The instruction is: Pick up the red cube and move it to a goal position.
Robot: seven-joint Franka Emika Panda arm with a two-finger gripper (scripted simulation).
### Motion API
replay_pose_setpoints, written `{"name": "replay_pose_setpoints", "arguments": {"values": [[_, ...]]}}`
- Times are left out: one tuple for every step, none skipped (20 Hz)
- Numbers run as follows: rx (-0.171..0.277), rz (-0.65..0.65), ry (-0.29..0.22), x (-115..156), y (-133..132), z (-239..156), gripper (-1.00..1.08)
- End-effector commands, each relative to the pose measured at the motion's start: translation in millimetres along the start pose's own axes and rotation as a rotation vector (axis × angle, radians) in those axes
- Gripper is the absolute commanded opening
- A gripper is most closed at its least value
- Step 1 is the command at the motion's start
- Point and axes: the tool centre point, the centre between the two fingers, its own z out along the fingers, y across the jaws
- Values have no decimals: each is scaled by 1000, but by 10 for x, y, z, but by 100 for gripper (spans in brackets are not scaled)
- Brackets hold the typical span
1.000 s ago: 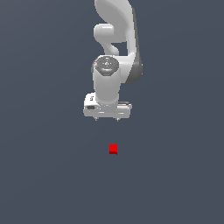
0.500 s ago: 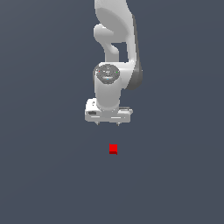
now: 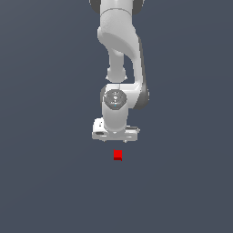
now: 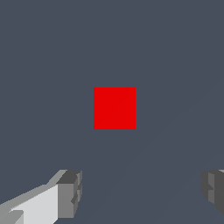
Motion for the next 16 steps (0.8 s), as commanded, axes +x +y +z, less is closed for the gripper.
{"name": "replay_pose_setpoints", "arguments": {"values": [[5,0,7,117,-44,159,100],[6,0,9,161,-60,214,100],[7,1,11,201,-75,265,100],[9,1,13,239,-88,313,100],[10,1,15,275,-101,355,100],[11,1,16,307,-112,394,100],[12,1,18,337,-123,429,100],[13,1,19,365,-132,460,100],[14,1,20,389,-141,488,100],[14,1,21,411,-149,513,100],[15,1,23,430,-155,534,100],[15,1,23,447,-161,553,100],[16,1,24,462,-165,567,100],[16,1,25,474,-169,578,100],[16,1,25,484,-172,590,100],[17,1,25,491,-175,593,100]]}}
